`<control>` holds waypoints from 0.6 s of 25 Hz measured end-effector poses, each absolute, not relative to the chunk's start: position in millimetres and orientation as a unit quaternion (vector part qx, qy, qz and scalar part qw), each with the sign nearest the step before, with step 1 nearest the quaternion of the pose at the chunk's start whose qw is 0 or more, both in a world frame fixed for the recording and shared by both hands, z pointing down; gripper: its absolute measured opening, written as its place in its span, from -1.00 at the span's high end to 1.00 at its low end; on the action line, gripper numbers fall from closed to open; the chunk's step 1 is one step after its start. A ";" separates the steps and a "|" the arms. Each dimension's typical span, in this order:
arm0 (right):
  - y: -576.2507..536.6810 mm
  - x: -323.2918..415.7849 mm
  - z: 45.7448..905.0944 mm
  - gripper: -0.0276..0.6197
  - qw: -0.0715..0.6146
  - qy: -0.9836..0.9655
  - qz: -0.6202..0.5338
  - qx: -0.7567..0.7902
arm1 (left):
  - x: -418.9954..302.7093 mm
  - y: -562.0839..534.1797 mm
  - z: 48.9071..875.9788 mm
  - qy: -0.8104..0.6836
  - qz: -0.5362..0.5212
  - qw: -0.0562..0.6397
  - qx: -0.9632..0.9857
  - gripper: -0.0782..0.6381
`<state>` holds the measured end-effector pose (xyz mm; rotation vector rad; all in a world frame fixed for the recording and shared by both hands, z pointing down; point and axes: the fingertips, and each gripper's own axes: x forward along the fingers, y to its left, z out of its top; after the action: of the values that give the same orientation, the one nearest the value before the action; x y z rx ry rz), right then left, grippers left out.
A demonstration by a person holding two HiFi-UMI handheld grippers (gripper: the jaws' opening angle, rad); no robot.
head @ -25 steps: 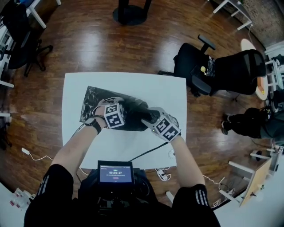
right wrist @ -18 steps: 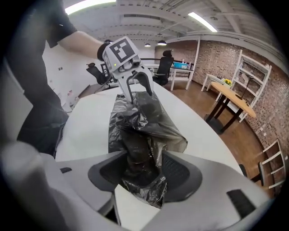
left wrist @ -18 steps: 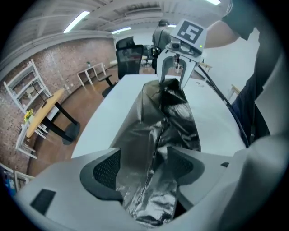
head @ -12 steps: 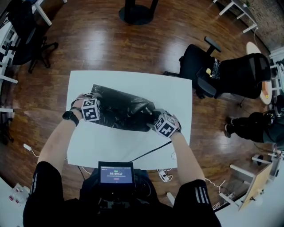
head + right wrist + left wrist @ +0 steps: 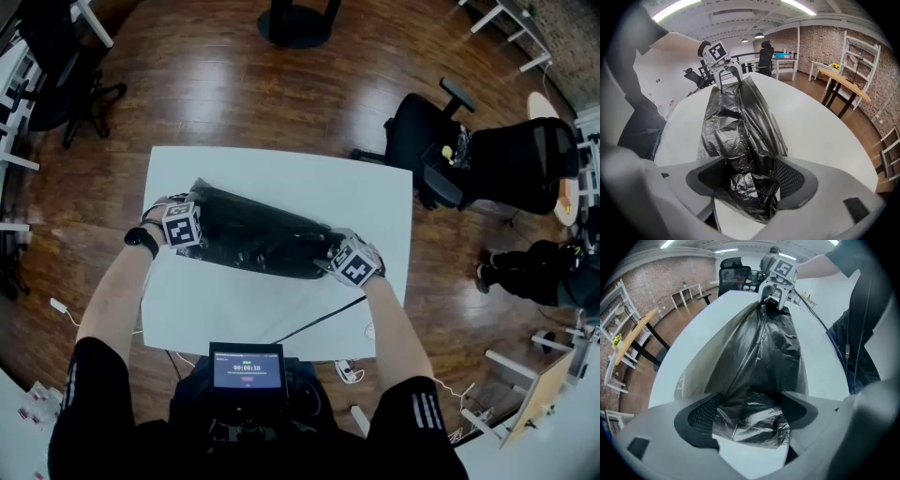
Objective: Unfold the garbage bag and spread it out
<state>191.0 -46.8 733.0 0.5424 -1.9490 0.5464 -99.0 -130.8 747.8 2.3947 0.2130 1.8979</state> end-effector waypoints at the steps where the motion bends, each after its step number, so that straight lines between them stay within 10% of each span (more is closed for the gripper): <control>1: -48.8 191.0 733.4 -0.20 0.500 -0.806 0.220 0.226 | -100.7 -131.7 747.3 0.067 0.618 0.041 0.783 -0.43; 15: -57.8 176.5 707.5 -0.36 0.463 -0.830 0.207 0.232 | -84.5 -134.5 719.3 0.053 0.581 0.017 0.812 -0.50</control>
<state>176.5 -57.8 707.5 0.5702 -2.0401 0.5099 -84.5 -134.5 719.3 2.5245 0.1647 1.8041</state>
